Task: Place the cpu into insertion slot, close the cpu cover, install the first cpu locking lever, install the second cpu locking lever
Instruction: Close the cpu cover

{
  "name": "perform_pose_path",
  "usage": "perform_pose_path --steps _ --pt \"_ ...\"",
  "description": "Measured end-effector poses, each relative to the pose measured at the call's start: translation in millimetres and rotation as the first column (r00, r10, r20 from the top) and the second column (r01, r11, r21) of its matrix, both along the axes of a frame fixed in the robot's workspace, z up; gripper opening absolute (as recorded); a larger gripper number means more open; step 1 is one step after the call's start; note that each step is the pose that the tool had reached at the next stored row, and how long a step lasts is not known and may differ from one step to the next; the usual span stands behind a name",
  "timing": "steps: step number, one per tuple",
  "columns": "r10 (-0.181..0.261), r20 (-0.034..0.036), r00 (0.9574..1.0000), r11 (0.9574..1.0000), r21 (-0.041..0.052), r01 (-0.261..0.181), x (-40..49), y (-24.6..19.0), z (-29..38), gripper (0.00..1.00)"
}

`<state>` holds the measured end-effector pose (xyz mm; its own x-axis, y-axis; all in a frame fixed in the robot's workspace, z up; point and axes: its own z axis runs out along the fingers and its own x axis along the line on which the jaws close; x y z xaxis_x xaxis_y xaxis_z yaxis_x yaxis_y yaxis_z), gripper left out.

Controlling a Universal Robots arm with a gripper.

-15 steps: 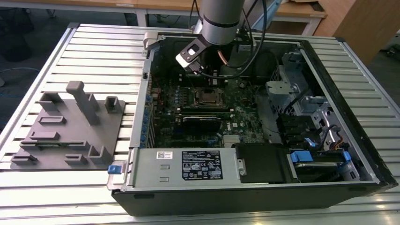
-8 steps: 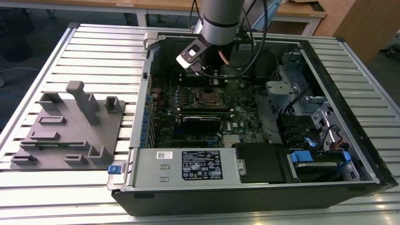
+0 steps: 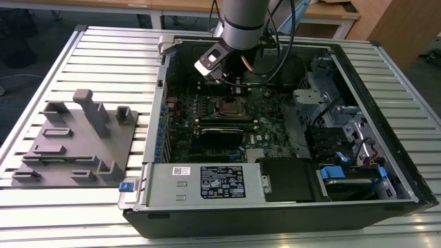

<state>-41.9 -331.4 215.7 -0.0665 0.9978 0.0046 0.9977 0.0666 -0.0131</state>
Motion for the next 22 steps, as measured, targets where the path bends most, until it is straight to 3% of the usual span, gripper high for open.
perform_pose_path --steps 8,14,18,22 --pt "0.003 0.0 1.0 1.0 0.0 -0.003 0.0 0.0 0.0 0.1" --pt "0.055 -0.0001 0.9985 0.9985 -0.0001 -0.055 0.0 0.0 0.0 0.1" --pt "0.112 0.0 0.9937 0.9937 0.0002 -0.112 0.0 0.0 -0.1 0.1" --pt "0.174 0.0002 0.9848 0.9848 0.0014 -0.174 0.0 0.0 -0.3 0.1"
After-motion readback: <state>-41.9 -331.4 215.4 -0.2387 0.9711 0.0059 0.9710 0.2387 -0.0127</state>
